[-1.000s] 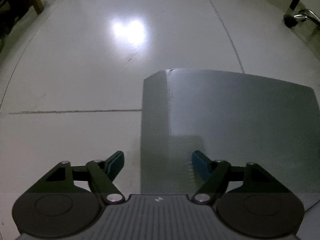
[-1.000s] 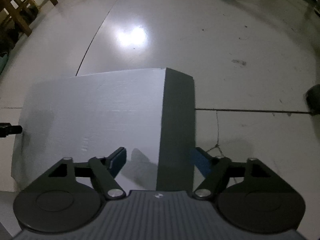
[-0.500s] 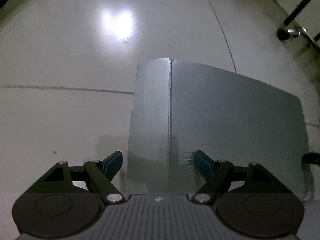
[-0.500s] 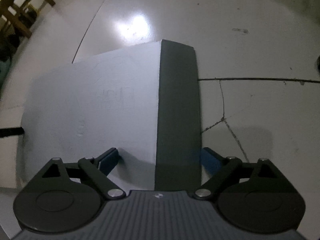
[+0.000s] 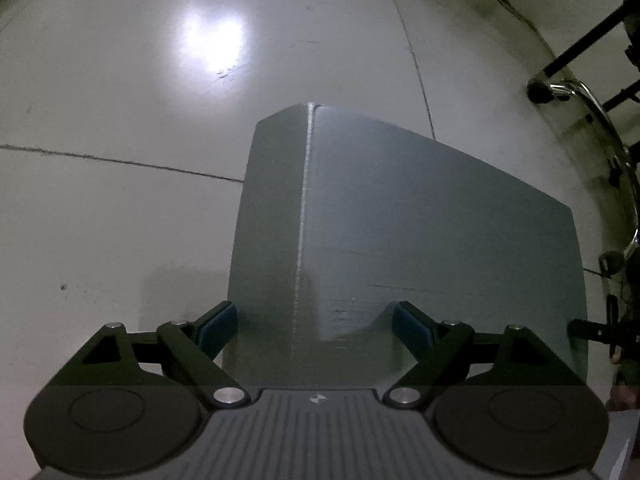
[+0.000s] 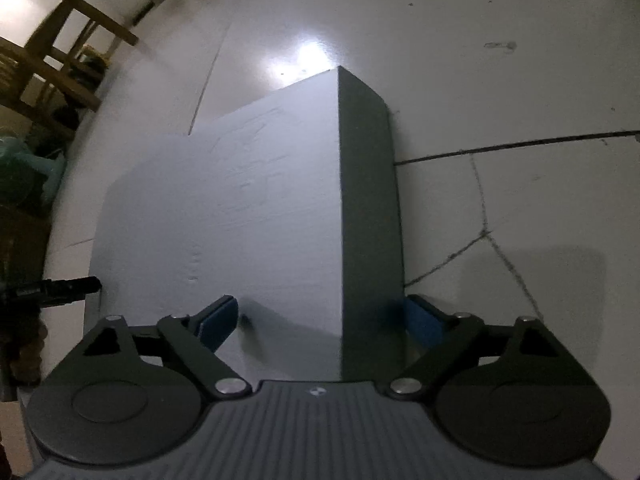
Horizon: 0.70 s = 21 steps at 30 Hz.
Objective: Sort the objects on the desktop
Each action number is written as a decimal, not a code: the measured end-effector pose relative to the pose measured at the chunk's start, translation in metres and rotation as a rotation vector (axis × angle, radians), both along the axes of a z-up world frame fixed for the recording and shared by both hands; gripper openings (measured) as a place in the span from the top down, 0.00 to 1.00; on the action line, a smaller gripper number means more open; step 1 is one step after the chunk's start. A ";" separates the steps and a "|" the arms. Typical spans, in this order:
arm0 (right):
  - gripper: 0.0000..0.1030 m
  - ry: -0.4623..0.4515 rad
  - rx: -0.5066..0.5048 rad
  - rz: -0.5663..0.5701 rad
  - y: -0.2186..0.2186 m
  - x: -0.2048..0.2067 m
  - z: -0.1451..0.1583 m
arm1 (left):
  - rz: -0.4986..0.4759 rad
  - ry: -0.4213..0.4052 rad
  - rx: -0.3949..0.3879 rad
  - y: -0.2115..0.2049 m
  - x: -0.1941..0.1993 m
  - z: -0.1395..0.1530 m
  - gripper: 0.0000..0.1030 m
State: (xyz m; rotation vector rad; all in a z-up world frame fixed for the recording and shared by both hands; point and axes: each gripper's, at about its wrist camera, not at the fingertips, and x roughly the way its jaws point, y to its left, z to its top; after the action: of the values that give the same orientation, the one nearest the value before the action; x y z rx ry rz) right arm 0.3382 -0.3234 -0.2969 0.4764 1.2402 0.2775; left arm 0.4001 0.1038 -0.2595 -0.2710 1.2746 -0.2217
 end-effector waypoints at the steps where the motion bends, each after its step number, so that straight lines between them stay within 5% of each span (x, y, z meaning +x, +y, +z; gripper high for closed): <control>1: 0.14 -0.003 0.003 0.002 0.001 0.000 0.001 | -0.001 0.002 -0.002 0.000 0.001 0.000 0.19; 12: 0.19 0.011 0.021 0.040 -0.003 0.015 -0.012 | -0.009 -0.001 -0.083 -0.010 -0.002 -0.022 0.19; 21: 0.15 0.001 -0.031 0.041 0.009 0.020 -0.004 | -0.025 -0.038 -0.065 -0.017 0.004 -0.010 0.19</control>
State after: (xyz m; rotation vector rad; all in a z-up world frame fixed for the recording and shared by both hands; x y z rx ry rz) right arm 0.3579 -0.3143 -0.3010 0.4251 1.2546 0.2923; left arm 0.4036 0.0863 -0.2693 -0.3056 1.2351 -0.2885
